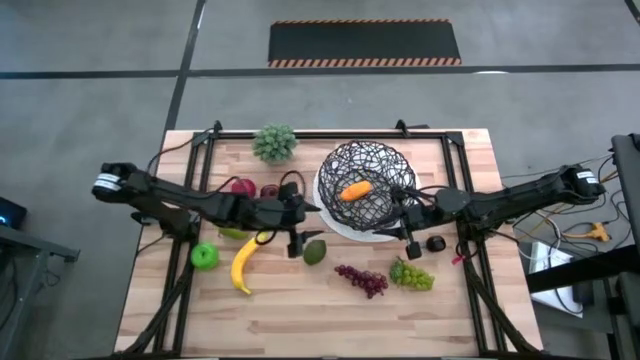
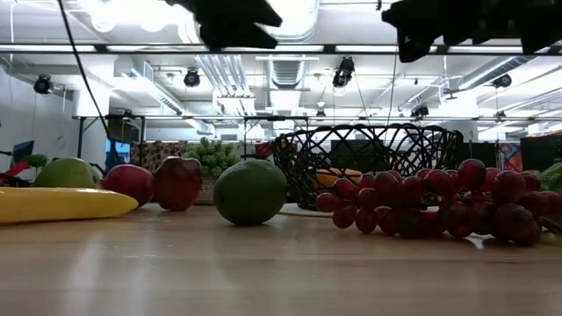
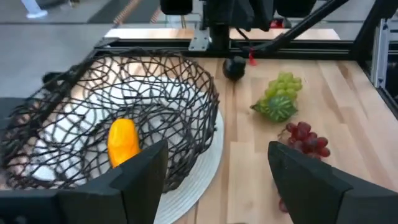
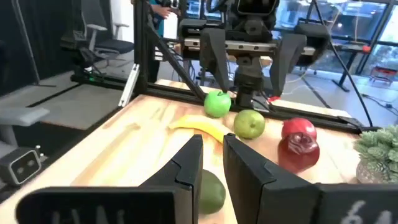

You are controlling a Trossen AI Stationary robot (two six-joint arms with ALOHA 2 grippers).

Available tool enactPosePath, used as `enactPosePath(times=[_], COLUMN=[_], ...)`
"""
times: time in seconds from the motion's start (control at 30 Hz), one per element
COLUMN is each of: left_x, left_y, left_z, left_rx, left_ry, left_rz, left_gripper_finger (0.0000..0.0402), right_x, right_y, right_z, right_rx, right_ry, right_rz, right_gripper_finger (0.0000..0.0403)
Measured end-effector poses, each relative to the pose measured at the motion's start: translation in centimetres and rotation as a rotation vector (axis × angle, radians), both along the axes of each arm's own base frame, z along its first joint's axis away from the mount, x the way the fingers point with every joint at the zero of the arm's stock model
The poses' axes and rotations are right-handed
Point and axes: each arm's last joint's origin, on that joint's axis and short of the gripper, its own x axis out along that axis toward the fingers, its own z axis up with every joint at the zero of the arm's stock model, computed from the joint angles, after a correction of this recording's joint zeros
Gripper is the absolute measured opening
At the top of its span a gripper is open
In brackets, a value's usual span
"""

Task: Build produce basket
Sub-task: Put the red apple into the black wire basket

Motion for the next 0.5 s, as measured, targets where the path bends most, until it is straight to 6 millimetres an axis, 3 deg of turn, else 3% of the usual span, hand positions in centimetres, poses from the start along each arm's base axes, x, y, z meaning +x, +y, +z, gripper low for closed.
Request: enactPosePath(times=[0.23, 0.5], left_x=[-2.9, -5.5], left_y=[0.5, 1.2], left_z=[-0.6, -0.4], left_rx=[0.048, 0.162], left_ry=[-0.131, -0.252], left_rz=[-0.009, 0.021], left_gripper_finger=[0.0260, 0.0260], right_x=[1.8, 4.9], right_y=[0.1, 0.5], right_z=[-0.9, -0.3], right_rx=[0.054, 0.096], right_ry=[-0.026, -0.026], right_rz=[-0.038, -0.041], right_gripper_finger=[0.0054, 0.0054])
